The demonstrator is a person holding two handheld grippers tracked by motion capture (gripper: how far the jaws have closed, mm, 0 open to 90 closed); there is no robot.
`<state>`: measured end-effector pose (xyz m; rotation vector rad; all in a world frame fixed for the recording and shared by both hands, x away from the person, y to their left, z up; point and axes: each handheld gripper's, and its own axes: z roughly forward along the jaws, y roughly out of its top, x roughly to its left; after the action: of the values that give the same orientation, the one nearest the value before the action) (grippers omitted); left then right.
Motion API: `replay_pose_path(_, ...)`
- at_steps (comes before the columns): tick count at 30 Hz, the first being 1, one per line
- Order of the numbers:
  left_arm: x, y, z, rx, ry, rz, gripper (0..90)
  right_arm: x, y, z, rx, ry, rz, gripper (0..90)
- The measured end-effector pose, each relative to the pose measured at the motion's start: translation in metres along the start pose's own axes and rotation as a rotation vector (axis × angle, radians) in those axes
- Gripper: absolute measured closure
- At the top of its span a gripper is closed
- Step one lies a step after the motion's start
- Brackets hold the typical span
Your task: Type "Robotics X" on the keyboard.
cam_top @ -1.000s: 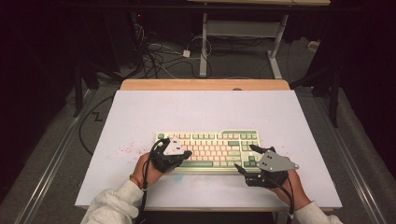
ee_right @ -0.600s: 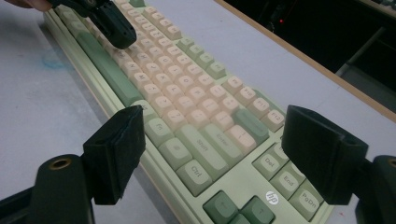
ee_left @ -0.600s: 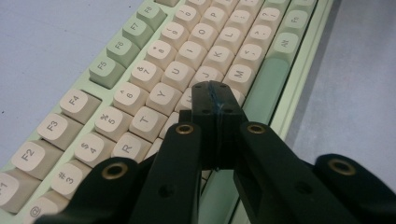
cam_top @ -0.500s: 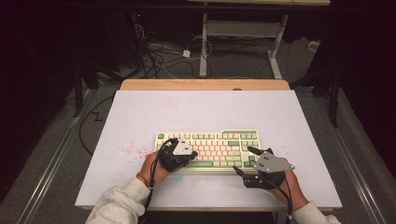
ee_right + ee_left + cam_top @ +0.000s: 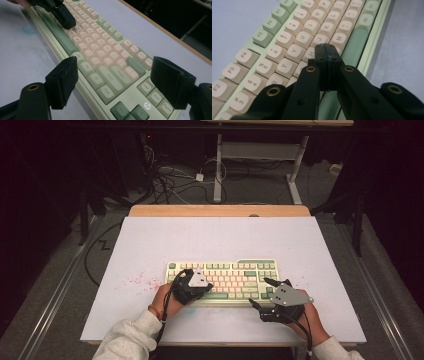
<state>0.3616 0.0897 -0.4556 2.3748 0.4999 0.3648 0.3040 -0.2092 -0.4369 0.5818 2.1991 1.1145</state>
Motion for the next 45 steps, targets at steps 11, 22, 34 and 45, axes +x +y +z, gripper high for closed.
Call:
replay_pose_path(11,0.0,0.0,-0.014,-0.063,0.053,0.017,87.8,-0.003,0.0,-0.002,-0.006,-0.017,0.005,23.3)
replay_pose_path(22,0.004,-0.004,-0.025,-0.083,0.086,0.018,87.6,-0.004,0.0,-0.003,-0.007,-0.021,0.007,23.8)
replay_pose_path(34,0.006,-0.009,-0.03,-0.085,0.108,0.015,82.2,-0.003,0.0,-0.002,0.001,-0.015,0.003,23.7)
replay_pose_path(45,0.004,-0.01,-0.035,-0.119,0.114,0.038,60.1,-0.004,0.0,-0.002,0.003,-0.015,0.004,23.7)
